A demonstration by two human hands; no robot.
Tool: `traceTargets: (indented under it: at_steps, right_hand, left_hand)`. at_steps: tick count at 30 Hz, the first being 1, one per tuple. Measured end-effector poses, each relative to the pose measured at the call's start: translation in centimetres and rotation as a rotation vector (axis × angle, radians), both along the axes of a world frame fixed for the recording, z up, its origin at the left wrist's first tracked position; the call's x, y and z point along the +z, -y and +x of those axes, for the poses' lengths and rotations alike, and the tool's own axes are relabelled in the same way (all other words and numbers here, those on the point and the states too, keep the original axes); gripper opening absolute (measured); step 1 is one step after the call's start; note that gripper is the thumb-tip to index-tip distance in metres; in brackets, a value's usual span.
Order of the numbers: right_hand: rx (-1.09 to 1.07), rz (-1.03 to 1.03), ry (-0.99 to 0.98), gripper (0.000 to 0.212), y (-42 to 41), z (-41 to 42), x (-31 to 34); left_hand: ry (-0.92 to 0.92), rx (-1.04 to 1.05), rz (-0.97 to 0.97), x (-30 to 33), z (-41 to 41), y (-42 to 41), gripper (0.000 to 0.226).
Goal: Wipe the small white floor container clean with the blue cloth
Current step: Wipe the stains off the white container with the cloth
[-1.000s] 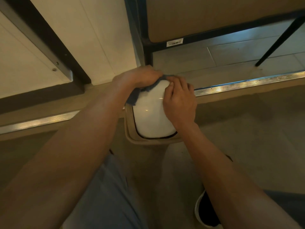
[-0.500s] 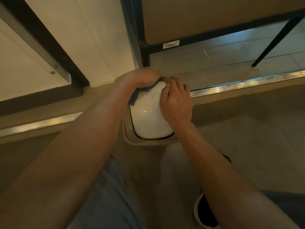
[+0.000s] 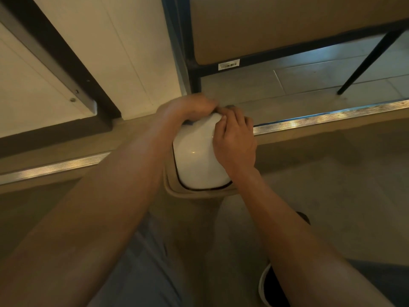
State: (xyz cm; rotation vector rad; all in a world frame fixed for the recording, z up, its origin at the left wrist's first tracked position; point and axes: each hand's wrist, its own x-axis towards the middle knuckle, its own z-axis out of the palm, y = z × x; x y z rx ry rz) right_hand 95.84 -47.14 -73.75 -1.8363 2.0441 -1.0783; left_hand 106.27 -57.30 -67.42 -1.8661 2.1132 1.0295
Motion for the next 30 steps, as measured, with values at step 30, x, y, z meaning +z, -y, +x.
traceTargets:
  at_steps: [30]
  right_hand:
    - [0.051,0.014,0.008,0.047,0.4,0.4,0.1]
  left_hand:
    - [0.102,0.105,-0.439,-2.1,1.3,-3.5,0.042]
